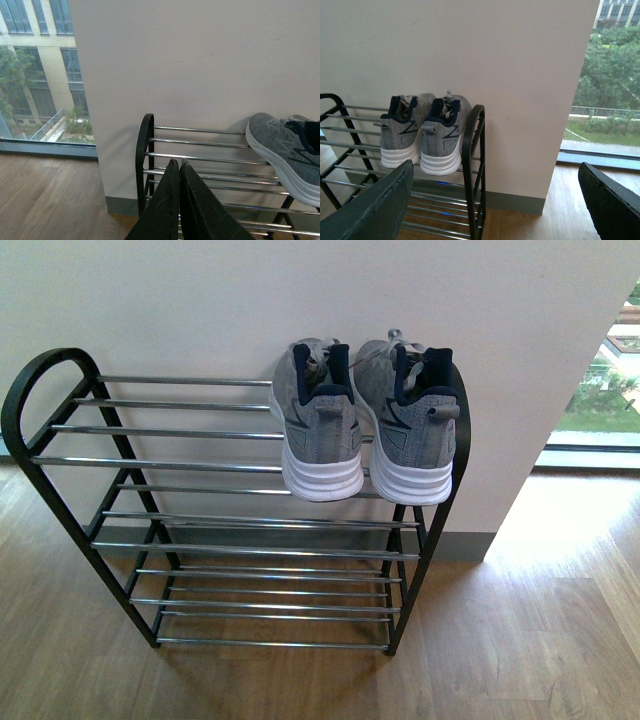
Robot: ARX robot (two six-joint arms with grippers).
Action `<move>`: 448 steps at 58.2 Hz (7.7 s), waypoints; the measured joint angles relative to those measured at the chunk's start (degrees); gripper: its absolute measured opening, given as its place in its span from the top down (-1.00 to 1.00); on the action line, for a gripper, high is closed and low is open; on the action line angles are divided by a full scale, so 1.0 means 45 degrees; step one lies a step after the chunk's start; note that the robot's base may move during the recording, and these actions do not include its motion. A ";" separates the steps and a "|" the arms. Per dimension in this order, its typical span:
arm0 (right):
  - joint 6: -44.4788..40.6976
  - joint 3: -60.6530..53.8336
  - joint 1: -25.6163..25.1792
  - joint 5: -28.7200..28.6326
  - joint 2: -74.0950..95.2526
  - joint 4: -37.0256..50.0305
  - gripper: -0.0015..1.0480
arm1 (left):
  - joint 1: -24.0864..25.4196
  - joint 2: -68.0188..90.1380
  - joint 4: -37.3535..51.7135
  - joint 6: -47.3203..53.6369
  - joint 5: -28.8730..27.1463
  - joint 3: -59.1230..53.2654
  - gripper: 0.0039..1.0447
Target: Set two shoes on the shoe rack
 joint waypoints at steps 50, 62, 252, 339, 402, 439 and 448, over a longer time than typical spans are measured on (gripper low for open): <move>0.0000 0.0000 0.0000 0.0000 0.0005 0.0000 -0.82 | 0.0005 -0.3662 -0.3900 -0.0005 0.0000 0.0005 0.58; 0.0000 0.0000 0.0000 0.0000 0.0005 0.0000 -0.82 | 0.0005 -0.3667 -0.3905 -0.0005 0.0000 0.0005 -0.17; 0.0000 0.0000 0.0005 -0.0039 -0.0010 -0.0029 -0.82 | 0.0044 -0.3677 -0.3900 -0.0005 -0.0024 0.0005 -0.83; 0.0000 0.0000 0.0000 0.0010 -0.0005 -0.0034 -0.82 | 0.0044 -0.3677 -0.3905 -0.0005 -0.0010 0.0005 -0.83; 0.0000 0.0000 0.0000 0.0000 -0.0019 -0.0034 -0.82 | 0.0044 -0.3677 -0.3900 -0.0005 0.0000 0.0005 -0.83; 0.0000 0.0000 0.0000 0.0000 -0.0019 -0.0034 -0.82 | 0.0044 -0.3677 -0.3900 -0.0005 0.0000 0.0005 -0.83; 0.0000 0.0000 0.0000 0.0000 -0.0019 -0.0034 -0.82 | 0.0044 -0.3677 -0.3900 -0.0005 0.0005 0.0005 -0.83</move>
